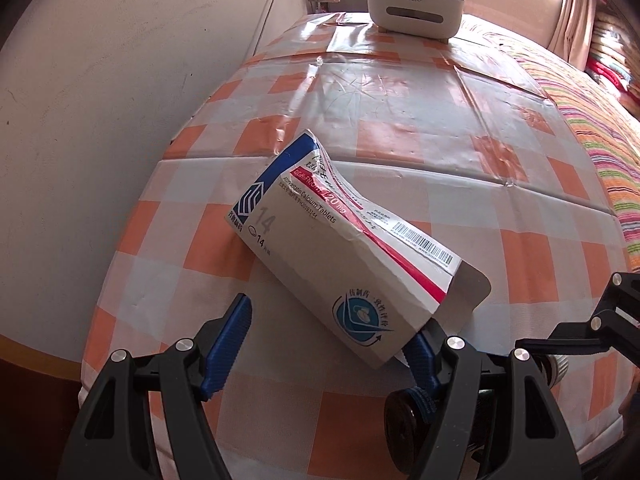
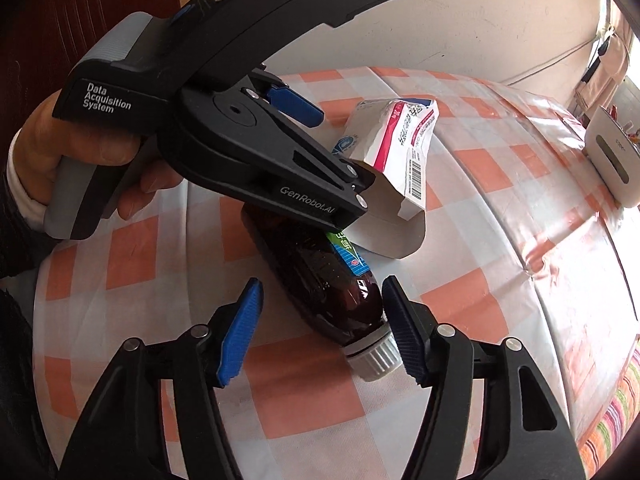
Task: Collect trash
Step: 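Grasp the white medicine box with the left tool while the right tool grasps the brown bottle, then lift and carry the box with the left tool while the right carries the bottle to the bin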
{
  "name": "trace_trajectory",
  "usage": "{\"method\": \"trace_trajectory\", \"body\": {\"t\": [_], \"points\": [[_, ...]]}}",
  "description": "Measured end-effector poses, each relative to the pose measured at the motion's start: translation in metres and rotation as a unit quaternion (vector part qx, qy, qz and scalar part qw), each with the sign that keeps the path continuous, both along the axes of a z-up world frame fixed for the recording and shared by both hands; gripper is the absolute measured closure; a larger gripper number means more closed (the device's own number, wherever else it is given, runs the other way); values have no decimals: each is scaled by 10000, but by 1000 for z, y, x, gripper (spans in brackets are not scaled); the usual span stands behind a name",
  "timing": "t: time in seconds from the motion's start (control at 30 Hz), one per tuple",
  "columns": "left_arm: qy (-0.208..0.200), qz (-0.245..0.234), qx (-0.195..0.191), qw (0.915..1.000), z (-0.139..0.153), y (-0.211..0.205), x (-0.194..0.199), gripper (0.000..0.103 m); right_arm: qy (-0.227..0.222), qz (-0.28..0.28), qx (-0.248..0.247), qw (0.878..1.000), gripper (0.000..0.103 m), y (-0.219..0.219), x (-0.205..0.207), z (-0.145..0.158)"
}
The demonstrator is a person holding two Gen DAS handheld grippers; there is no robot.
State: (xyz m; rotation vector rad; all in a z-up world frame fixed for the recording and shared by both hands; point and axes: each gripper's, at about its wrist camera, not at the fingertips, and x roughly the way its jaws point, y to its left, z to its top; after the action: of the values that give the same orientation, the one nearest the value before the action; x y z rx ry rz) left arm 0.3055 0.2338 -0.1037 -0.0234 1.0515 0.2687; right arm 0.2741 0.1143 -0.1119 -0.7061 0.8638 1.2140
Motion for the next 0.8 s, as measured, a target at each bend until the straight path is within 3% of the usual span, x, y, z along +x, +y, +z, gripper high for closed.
{"method": "trace_trajectory", "body": {"t": [0.1,0.2,0.23,0.3,0.33,0.43,0.5,0.6,0.8], "points": [[-58,37,-82,9999,-1,5,-1,34,-17,52,-120,9999,49,6,-5,-6],[-233,118,-277,9993,0,12,-3,36,-56,-19,-115,9999,62,10,-12,-9],[-272,146,-327,9990,-1,14,-3,37,-50,-22,-100,9999,63,9,-15,-9],[-217,154,-414,9988,-4,17,-3,59,-100,-94,-46,9999,63,5,-20,-9],[-194,137,-498,9985,-7,18,-3,65,-82,-126,-5,9999,63,2,-24,-9],[-293,142,-551,9979,-6,19,-4,71,-17,-257,162,9995,63,-13,-36,-10],[-367,151,-553,9977,-5,20,-5,82,28,-392,318,9987,63,-26,-47,-9],[-471,114,-517,9975,-2,19,-7,90,176,-680,676,9952,63,-46,-59,-4],[-602,-50,-478,9970,3,9,-16,94,404,-1309,1423,9803,63,-83,-85,13]]}}
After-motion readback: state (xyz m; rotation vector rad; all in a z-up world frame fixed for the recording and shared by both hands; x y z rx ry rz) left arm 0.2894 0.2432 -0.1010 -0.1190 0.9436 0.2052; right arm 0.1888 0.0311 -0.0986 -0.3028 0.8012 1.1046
